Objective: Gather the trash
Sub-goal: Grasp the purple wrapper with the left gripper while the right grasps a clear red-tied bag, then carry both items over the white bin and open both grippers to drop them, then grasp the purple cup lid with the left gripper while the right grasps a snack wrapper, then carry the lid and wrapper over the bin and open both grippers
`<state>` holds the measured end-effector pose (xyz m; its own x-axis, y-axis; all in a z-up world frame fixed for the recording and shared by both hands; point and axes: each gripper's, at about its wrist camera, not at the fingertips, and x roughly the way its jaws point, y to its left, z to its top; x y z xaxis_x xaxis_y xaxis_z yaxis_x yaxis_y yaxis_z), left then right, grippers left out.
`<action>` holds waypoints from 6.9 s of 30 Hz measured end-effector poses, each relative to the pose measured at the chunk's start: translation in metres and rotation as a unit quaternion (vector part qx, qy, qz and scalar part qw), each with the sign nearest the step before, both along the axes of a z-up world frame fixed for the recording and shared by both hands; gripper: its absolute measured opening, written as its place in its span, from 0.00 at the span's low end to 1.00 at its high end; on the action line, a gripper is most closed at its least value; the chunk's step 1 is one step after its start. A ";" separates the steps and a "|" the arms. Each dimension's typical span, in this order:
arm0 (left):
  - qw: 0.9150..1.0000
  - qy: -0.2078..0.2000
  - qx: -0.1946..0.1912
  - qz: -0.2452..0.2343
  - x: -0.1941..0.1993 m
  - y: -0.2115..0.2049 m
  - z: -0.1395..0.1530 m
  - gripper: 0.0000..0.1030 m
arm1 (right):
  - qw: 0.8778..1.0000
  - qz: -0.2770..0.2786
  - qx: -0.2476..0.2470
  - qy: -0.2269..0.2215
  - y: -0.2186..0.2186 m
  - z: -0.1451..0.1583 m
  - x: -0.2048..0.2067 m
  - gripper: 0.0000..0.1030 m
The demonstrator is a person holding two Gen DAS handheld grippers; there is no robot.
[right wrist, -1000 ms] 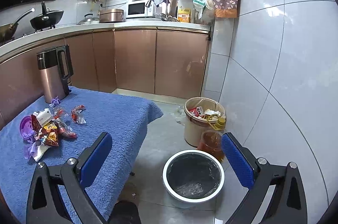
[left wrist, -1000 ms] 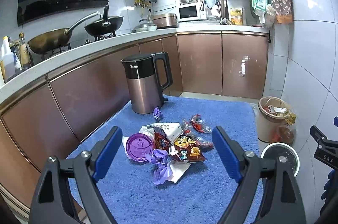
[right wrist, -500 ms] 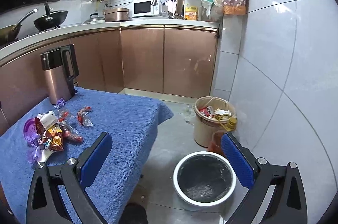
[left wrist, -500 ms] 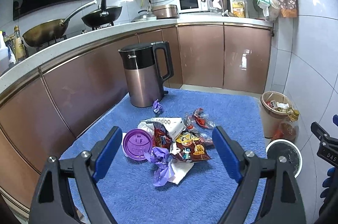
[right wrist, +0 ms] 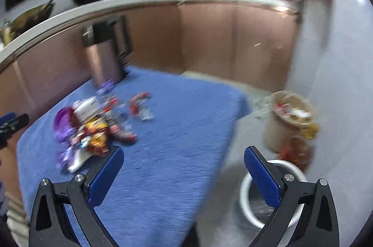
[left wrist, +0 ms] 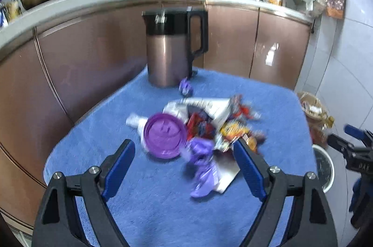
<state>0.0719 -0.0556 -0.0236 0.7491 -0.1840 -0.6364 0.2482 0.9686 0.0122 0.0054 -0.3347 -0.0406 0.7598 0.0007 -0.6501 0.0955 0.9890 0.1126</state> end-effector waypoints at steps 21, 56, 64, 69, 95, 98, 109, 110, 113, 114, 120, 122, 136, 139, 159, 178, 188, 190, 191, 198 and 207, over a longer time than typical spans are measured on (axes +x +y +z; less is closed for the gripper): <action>0.980 0.174 -0.070 -0.064 0.066 -0.017 -0.084 0.52 | 0.980 0.169 0.009 0.102 0.047 -0.083 0.139 0.51; 0.954 0.140 -0.034 -0.263 -0.026 -0.234 -0.016 0.20 | 0.990 -0.093 0.092 0.045 -0.166 -0.091 -0.072 0.09; 0.925 0.185 -0.020 -0.331 -0.021 -0.376 -0.042 0.22 | 0.976 -0.178 0.098 0.077 -0.240 -0.119 -0.086 0.12; 0.919 0.187 -0.032 -0.346 -0.021 -0.412 -0.036 0.45 | 0.966 -0.226 0.102 0.074 -0.257 -0.125 -0.090 0.55; 0.970 0.042 -0.099 -0.218 -0.013 -0.183 0.085 0.53 | 0.989 -0.143 0.033 -0.031 -0.133 0.010 -0.089 0.57; 0.976 0.026 -0.101 -0.191 -0.018 -0.137 0.099 0.53 | 0.992 -0.118 0.019 -0.049 -0.106 0.033 -0.088 0.57; 0.990 -0.026 -0.099 -0.094 -0.047 0.020 0.111 0.53 | 0.995 0.025 -0.019 -0.096 0.012 0.087 -0.085 0.57; 0.991 -0.025 -0.097 -0.089 -0.048 0.025 0.107 0.53 | 0.995 0.039 -0.017 -0.095 0.020 0.086 -0.083 0.57; 0.992 -0.009 -0.102 -0.073 -0.040 0.052 0.087 0.52 | 0.993 0.084 -0.006 -0.084 0.046 0.076 -0.068 0.57; 0.993 -0.004 -0.101 -0.067 -0.035 0.057 0.078 0.52 | 0.992 0.100 -0.003 -0.077 0.055 0.071 -0.061 0.57; 0.993 0.044 -0.102 -0.048 0.008 0.079 0.027 0.42 | 0.986 0.166 -0.015 -0.020 0.103 0.025 -0.012 0.57; 0.992 0.057 -0.098 -0.049 0.028 0.082 0.011 0.38 | 0.983 0.182 -0.022 -0.001 0.115 0.009 0.003 0.57; 0.988 0.086 -0.019 -0.128 0.128 0.053 -0.055 0.36 | 0.965 0.233 -0.100 0.069 0.172 -0.060 0.085 0.40; 0.986 0.092 -0.017 -0.140 0.143 0.051 -0.062 0.35 | 0.965 0.227 -0.107 0.081 0.174 -0.069 0.093 0.37; 0.982 0.099 -0.044 -0.157 0.146 0.055 -0.060 0.05 | 0.971 0.198 -0.106 0.082 0.166 -0.056 0.086 0.07; 0.990 0.030 -0.086 -0.109 0.074 0.063 0.020 0.05 | 0.984 0.171 -0.035 -0.041 0.101 0.033 -0.002 0.06; 0.984 0.023 -0.084 -0.154 0.045 -0.042 0.057 0.05 | 0.992 0.074 -0.021 -0.101 -0.006 0.056 -0.065 0.06; 0.981 0.027 -0.075 -0.174 0.042 -0.076 0.060 0.05 | 0.993 0.044 -0.014 -0.107 -0.034 0.053 -0.074 0.06; 0.980 0.030 -0.072 -0.182 0.041 -0.089 0.059 0.05 | 0.994 0.029 -0.006 -0.109 -0.048 0.050 -0.078 0.06; 0.967 0.064 -0.032 -0.245 0.037 -0.213 0.036 0.05 | 0.992 -0.062 0.040 -0.103 -0.132 0.024 -0.091 0.06; 0.944 0.130 0.034 -0.301 0.026 -0.349 -0.035 0.05 | 0.983 -0.148 0.092 -0.062 -0.215 -0.028 -0.097 0.06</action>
